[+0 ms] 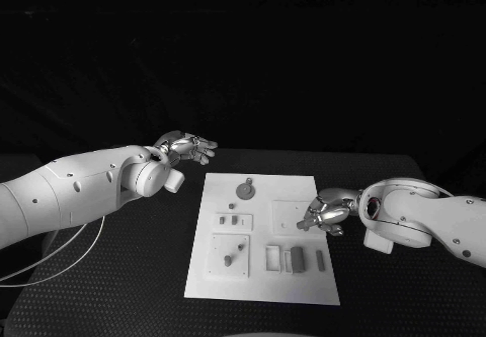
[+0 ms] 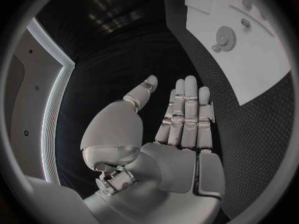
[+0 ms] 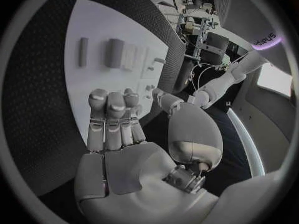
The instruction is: Assemble the parts on the task board
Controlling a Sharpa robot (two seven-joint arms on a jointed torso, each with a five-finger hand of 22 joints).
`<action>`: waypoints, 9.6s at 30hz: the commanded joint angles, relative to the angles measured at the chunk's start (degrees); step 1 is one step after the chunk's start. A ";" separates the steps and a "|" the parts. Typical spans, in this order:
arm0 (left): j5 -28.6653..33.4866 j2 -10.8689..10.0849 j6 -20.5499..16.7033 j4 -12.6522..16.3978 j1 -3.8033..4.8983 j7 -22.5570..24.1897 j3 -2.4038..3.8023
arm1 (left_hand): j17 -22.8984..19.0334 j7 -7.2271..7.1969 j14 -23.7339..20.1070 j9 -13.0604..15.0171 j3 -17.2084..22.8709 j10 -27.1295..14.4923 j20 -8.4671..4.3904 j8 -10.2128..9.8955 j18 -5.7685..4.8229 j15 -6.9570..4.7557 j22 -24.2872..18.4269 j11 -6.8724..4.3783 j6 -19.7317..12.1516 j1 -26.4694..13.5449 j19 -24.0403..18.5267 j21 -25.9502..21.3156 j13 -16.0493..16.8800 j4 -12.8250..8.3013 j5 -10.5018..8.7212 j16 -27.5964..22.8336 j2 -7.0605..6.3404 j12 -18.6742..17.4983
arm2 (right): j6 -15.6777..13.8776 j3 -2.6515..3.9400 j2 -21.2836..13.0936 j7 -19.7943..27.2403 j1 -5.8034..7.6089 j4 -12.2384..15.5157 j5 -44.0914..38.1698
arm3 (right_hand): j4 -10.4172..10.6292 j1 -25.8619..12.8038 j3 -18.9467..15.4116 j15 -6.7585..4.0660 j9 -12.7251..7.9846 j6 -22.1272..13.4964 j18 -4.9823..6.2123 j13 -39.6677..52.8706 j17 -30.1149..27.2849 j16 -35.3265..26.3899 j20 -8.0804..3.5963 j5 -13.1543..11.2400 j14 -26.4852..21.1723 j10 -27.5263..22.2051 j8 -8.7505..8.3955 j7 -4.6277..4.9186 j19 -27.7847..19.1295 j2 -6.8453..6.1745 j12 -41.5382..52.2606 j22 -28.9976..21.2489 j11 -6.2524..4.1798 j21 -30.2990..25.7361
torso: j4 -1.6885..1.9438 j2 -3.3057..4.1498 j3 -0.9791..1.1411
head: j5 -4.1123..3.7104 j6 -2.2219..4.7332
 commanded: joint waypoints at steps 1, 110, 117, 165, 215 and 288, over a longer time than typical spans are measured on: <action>0.48 0.16 0.65 -0.05 0.10 0.66 0.02 | 0.07 -0.14 0.36 -0.03 -0.13 -0.39 -0.46 0.40 0.36 0.19 0.08 0.04 -0.33 -0.31 0.41 -0.20 0.10 0.21 0.12 -0.23 -0.04 0.30 | 9.30 -1.08 -0.85 -8.42 -0.04 0.10 4.89 | 1.27 -1.74 0.16 0.16 0.22 -0.71 2.71 0.30 1.24 1.02 -0.62 -0.08 0.24 -1.79 -0.61 0.05 -0.17 0.09 0.71 1.38 -1.10 0.91 | -0.18 -0.21 -0.07 | -0.04 -0.09; 0.67 -0.22 1.40 0.56 0.10 0.14 0.00 | 0.58 -0.17 0.32 -0.04 -0.27 -0.82 -0.40 0.53 0.35 0.26 0.42 0.15 -0.33 -1.00 0.37 -0.48 0.03 0.81 0.12 -0.71 0.05 0.52 | 1.16 -5.24 6.24 -14.40 -1.53 -1.86 10.01 | -11.17 -5.00 5.88 -0.46 1.61 5.17 2.71 -1.82 -1.85 6.16 -0.18 -0.08 -1.06 -1.23 -3.97 -1.04 -1.65 6.02 3.40 0.16 -2.04 6.21 | -0.13 -0.15 -0.12 | 0.44 -1.53; 0.67 -0.33 1.32 0.67 0.10 0.04 -0.01 | 0.60 -0.17 0.32 -0.04 -0.24 -0.87 -0.40 0.53 0.36 0.26 0.44 0.15 -0.35 -0.96 0.36 -0.49 0.02 0.81 0.12 -0.73 0.05 0.51 | 1.54 -5.24 7.63 -14.68 -1.37 -2.65 10.98 | -10.98 -6.36 5.62 -0.39 1.50 5.16 2.71 -1.95 -1.99 6.20 -0.04 -0.08 -1.20 -1.35 -4.24 -0.96 -1.74 5.35 3.33 0.10 -1.96 6.25 | -0.08 -0.05 -0.12 | 0.42 -1.42; 0.67 -0.39 1.50 0.89 0.11 0.03 0.00 | 0.76 -0.16 0.32 -0.05 -0.20 -0.97 -0.39 0.56 0.37 0.27 0.54 0.19 -0.37 -0.97 0.36 -0.57 0.01 0.88 0.12 -0.86 0.01 0.59 | 0.60 -5.24 15.49 -14.56 -3.55 -7.41 6.34 | -10.95 -8.76 4.88 -0.34 1.36 5.14 2.71 -2.12 -2.30 6.44 0.01 -0.08 -1.46 -1.60 -4.79 -0.88 -1.86 4.53 3.38 -0.03 -1.89 6.46 | -0.09 -0.12 -0.07 | 1.09 -2.16; 0.67 -0.39 1.88 0.71 0.11 -0.30 -0.01 | 0.94 -0.14 0.33 -0.07 -0.14 -1.08 -0.36 0.56 0.36 0.29 0.65 0.21 -0.43 -1.12 0.38 -0.68 -0.01 1.16 0.13 -1.01 0.20 0.69 | -6.53 -5.19 10.87 -7.27 -3.73 -3.26 1.99 | -11.19 -9.20 0.18 -0.44 1.98 4.91 2.71 -2.60 -3.33 6.64 -0.51 -0.06 -2.06 -2.02 -5.51 -0.86 -1.97 -1.58 3.62 -0.93 -1.89 6.39 | -0.20 -0.17 0.00 | 1.44 -2.23; 0.65 -0.72 2.22 0.90 0.10 -0.47 -0.04 | 1.17 -0.15 0.33 -0.08 -0.16 -1.18 -0.34 0.62 0.36 0.32 0.79 0.22 -0.44 -1.38 0.38 -0.83 -0.02 1.49 0.12 -1.21 0.22 0.82 | -0.43 -5.23 12.21 -9.38 -5.13 -4.39 -1.04 | -17.54 1.08 -2.28 -1.61 2.64 12.99 2.71 -2.81 -5.53 8.11 -0.41 0.06 1.04 3.94 -4.75 -3.44 0.61 4.03 3.85 -2.55 -4.37 7.90 | -0.08 -0.10 -0.10 | 1.55 -2.85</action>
